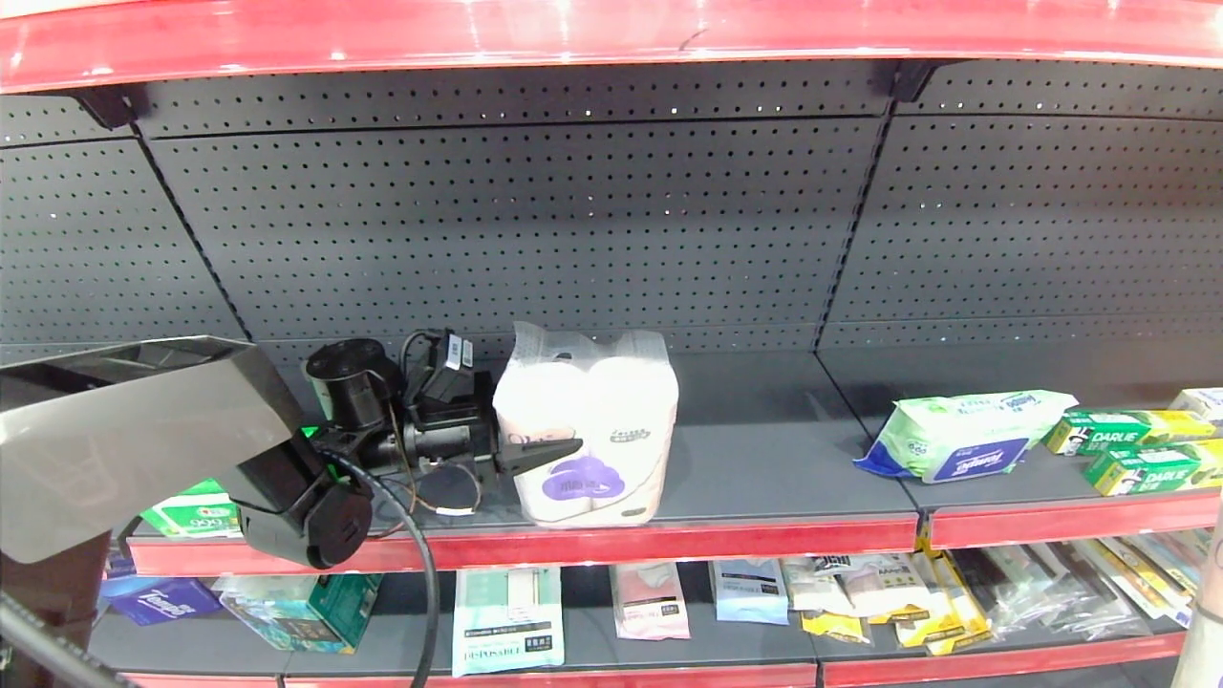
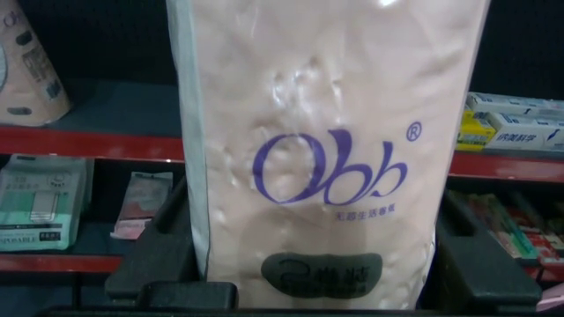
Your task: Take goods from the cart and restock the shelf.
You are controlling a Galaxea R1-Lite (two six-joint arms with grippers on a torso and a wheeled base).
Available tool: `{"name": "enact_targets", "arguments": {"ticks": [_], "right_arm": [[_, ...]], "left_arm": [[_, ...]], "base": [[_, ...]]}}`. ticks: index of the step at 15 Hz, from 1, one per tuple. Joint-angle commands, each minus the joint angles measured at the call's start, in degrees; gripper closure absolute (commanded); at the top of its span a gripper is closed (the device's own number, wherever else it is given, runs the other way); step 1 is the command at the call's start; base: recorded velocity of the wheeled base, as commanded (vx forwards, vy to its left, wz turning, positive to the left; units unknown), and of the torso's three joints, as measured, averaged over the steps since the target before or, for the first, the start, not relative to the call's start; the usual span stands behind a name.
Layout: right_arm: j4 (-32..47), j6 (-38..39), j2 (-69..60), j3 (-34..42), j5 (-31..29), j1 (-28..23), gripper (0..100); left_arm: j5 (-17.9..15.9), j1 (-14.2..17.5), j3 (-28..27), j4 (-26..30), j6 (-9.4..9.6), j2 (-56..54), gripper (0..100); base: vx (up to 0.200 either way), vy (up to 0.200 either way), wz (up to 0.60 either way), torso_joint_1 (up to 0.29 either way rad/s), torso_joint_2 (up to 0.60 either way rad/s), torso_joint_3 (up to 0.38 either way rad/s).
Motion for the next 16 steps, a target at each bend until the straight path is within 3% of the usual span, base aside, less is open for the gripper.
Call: {"name": "enact_targets", "arguments": {"ticks": [1, 8, 9, 12, 13, 16], "right_arm": [[0.01, -0.01, 0.09, -0.1, 0.03, 0.05, 100], [0.01, -0.01, 0.09, 0.08, 0.03, 0.05, 100], [0.01, -0.01, 0.0, 0.08, 0.03, 0.05, 100], [0.01, 0.08, 0.0, 0.26, 0.03, -0.04, 100], [0.01, 0.08, 0.09, 0.52, 0.12, 0.05, 100], [0.01, -0.01, 0.0, 0.7, 0.12, 0.05, 100]], "left_arm": [[0.14, -0.01, -0.13, -0.19, 0.07, 0.2, 100], [-0.21, -0.09, 1.19, -0.19, -1.16, 0.02, 100], [-0.39, -0.09, 1.37, -0.37, -1.16, 0.02, 0], [0.32, -0.18, 1.01, -3.35, -4.23, -0.33, 0], [0.32, -0.18, 1.19, -3.62, -6.43, -0.68, 0], [0.32, -0.18, 1.54, -3.62, -8.27, -3.84, 0]], "base": [[0.0, 0.0, 0.0, 0.0, 0.0, 0.0], [0.0, 0.0, 0.0, 0.0, 0.0, 0.0], [0.0, 0.0, 0.0, 0.0, 0.0, 0.0], [0.0, 0.0, 0.0, 0.0, 0.0, 0.0], [0.0, 0.0, 0.0, 0.0, 0.0, 0.0], [0.0, 0.0, 0.0, 0.0, 0.0, 0.0]]}}
